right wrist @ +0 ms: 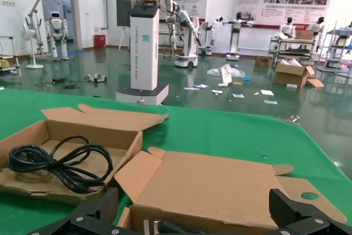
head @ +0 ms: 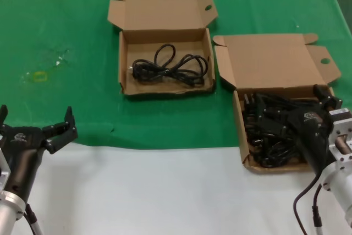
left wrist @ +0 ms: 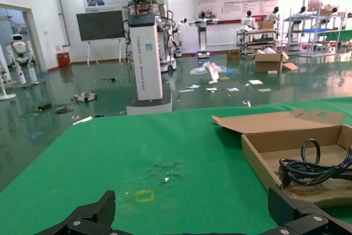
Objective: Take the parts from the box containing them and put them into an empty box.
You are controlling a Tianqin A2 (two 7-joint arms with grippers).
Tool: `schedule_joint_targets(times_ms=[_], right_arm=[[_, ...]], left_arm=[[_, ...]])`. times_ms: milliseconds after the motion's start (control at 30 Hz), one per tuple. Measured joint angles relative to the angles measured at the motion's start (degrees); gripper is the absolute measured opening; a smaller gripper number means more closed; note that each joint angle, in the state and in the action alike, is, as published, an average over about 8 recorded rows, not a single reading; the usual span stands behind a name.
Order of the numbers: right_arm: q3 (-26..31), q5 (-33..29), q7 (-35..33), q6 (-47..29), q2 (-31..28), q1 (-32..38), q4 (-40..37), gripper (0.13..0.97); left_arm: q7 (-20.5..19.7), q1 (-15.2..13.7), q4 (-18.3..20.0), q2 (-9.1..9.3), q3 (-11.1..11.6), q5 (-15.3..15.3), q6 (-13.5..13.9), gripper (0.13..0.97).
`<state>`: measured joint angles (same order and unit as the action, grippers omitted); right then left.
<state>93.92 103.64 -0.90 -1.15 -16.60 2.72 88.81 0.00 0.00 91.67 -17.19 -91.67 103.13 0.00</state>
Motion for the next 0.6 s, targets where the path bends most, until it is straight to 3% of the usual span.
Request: schedule_joint_targets(times_ms=[600], right_arm=[[-0.04,-0.01,0.01,0.02,-0.01,-0.04,0.04,0.966]], left_arm=[[0.00,0.00,0.00,0.00,0.00,0.01,0.00,0.966]])
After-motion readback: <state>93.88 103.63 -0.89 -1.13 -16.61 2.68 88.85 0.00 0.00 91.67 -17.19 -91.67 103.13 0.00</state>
